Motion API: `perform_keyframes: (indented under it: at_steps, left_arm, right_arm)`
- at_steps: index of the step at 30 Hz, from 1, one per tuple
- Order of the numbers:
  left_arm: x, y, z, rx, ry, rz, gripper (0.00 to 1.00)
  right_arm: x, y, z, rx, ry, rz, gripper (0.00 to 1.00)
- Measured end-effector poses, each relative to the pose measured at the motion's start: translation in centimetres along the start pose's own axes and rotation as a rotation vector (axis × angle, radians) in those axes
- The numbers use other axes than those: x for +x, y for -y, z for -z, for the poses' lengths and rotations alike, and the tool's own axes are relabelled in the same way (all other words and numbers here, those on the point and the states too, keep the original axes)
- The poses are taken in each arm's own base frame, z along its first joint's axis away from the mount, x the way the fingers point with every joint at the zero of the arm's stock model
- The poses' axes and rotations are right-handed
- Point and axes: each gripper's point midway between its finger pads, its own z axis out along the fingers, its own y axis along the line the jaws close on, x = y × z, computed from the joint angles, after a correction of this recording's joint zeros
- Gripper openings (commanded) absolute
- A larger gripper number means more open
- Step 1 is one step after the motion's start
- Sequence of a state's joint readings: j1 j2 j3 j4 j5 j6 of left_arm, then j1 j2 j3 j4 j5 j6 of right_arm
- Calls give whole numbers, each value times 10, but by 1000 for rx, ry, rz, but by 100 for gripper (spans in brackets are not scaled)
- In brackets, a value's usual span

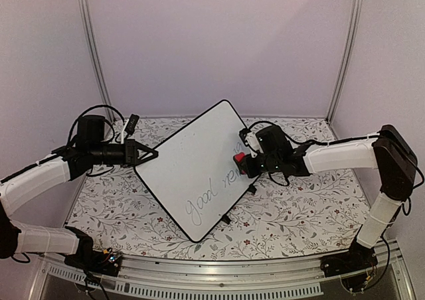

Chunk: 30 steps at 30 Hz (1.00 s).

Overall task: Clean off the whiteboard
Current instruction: Erase the whiteboard at the center of the board.

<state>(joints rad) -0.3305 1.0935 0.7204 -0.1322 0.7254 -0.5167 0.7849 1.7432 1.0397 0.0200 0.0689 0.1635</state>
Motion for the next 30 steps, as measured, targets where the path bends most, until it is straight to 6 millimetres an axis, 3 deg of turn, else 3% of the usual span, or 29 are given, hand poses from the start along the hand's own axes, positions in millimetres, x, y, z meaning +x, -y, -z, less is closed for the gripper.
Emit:
perform_keyframes:
  at_steps: [10, 17, 27, 30]
  left_arm:
    - [0, 0, 0, 1, 0, -1, 0]
    - [0, 1, 0, 3, 0, -2, 0]
    - [0, 1, 0, 7, 0, -4, 0]
    - [0, 1, 0, 8, 0, -7, 0]
  right_arm:
    - [21, 5, 3, 13, -40, -2, 0]
    - [16, 6, 5, 20, -55, 0, 0]
    - [-47, 2, -2, 19, 17, 14, 0]
    - [-57, 2, -3, 19, 32, 18, 0]
